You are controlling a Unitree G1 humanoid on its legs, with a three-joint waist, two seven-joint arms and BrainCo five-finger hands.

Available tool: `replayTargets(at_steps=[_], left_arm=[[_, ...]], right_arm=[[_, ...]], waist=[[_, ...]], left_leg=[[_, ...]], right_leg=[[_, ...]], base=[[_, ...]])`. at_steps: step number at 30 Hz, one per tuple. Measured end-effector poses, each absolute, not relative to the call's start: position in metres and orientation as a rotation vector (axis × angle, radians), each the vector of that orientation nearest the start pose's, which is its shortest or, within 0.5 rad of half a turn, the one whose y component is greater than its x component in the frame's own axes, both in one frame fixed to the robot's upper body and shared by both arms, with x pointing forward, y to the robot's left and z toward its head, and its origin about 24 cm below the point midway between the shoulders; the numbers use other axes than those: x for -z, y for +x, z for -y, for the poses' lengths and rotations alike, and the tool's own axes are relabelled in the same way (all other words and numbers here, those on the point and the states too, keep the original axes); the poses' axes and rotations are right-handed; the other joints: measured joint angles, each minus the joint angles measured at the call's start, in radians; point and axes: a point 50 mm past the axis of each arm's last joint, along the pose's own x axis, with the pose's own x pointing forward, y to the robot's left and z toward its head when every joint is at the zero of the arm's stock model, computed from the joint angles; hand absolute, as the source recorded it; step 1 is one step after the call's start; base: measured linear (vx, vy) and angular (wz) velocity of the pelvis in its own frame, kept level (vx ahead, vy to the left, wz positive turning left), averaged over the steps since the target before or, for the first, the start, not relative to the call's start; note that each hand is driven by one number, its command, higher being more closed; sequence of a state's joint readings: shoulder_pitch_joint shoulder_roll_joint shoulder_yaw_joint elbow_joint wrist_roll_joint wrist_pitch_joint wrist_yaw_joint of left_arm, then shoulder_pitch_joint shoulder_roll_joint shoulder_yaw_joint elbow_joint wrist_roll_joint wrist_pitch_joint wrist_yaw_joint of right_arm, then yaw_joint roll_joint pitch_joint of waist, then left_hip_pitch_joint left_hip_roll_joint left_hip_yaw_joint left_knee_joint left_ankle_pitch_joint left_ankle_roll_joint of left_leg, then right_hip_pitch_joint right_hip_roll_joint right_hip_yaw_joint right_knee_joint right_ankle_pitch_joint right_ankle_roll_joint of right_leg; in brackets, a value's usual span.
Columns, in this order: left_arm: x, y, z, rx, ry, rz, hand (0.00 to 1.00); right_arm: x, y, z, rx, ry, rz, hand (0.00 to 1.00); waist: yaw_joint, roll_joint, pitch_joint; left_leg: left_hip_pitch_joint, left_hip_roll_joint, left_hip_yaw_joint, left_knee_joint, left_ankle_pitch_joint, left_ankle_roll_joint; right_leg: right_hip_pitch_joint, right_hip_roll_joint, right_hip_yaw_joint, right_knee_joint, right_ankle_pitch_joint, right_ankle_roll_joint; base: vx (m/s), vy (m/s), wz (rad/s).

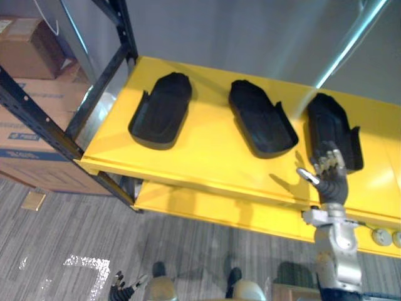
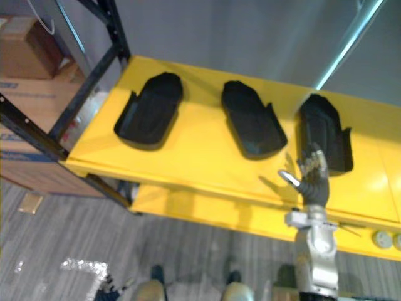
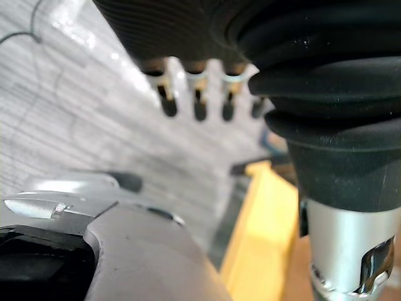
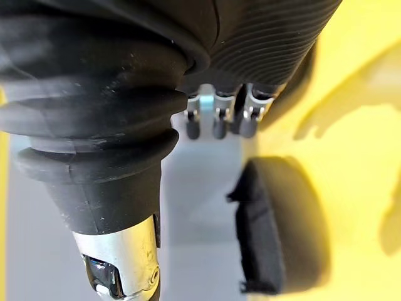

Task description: Walk over and take plastic housings, then place them on the shelf

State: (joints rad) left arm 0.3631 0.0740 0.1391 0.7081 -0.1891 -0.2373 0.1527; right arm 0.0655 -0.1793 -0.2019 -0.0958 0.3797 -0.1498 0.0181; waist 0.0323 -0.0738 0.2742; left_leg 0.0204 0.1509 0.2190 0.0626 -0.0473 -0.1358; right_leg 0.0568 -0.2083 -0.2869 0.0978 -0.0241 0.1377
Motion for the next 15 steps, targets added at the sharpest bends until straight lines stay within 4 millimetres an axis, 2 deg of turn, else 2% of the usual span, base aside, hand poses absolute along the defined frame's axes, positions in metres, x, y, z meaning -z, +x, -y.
replayTargets(at_steps=[4, 10, 12, 15], left_arm=[[0.132, 0.064, -0.223, -0.499, -0.052, -0.807, 0.0], [0.131, 0.071, -0.215, -0.445, -0.049, -0.808, 0.0], [0.13, 0.078, -0.212, -0.421, -0.048, -0.792, 0.0], [0.126, 0.087, -0.211, -0.398, -0.041, -0.76, 0.0]], right_arm=[[-0.073, 0.235, 0.225, 0.172, 0.179, 0.221, 0.0], [-0.076, 0.244, 0.226, 0.209, 0.19, 0.231, 0.0], [-0.086, 0.252, 0.224, 0.213, 0.195, 0.271, 0.0], [-0.101, 0.262, 0.221, 0.214, 0.199, 0.324, 0.0]], waist=[[0.003, 0.009, 0.005], [0.0, 0.045, 0.037], [-0.004, 0.061, 0.074], [-0.005, 0.069, 0.123]], left_leg=[[-0.004, 0.001, -0.003, 0.036, -0.023, 0.001], [-0.031, 0.008, -0.011, 0.117, -0.06, 0.004], [-0.071, 0.018, -0.017, 0.188, -0.089, 0.009], [-0.114, 0.028, -0.018, 0.269, -0.121, 0.018]], right_leg=[[0.005, -0.004, 0.013, 0.018, -0.02, 0.001], [-0.006, -0.01, 0.018, 0.062, -0.043, 0.002], [-0.03, -0.012, 0.024, 0.097, -0.054, 0.002], [-0.062, -0.016, 0.04, 0.148, -0.07, 0.008]], base=[[0.0, 0.0, 0.0], [-0.01, 0.002, 0.0], [-0.05, 0.025, 0.0], [-0.06, 0.034, -0.05]])
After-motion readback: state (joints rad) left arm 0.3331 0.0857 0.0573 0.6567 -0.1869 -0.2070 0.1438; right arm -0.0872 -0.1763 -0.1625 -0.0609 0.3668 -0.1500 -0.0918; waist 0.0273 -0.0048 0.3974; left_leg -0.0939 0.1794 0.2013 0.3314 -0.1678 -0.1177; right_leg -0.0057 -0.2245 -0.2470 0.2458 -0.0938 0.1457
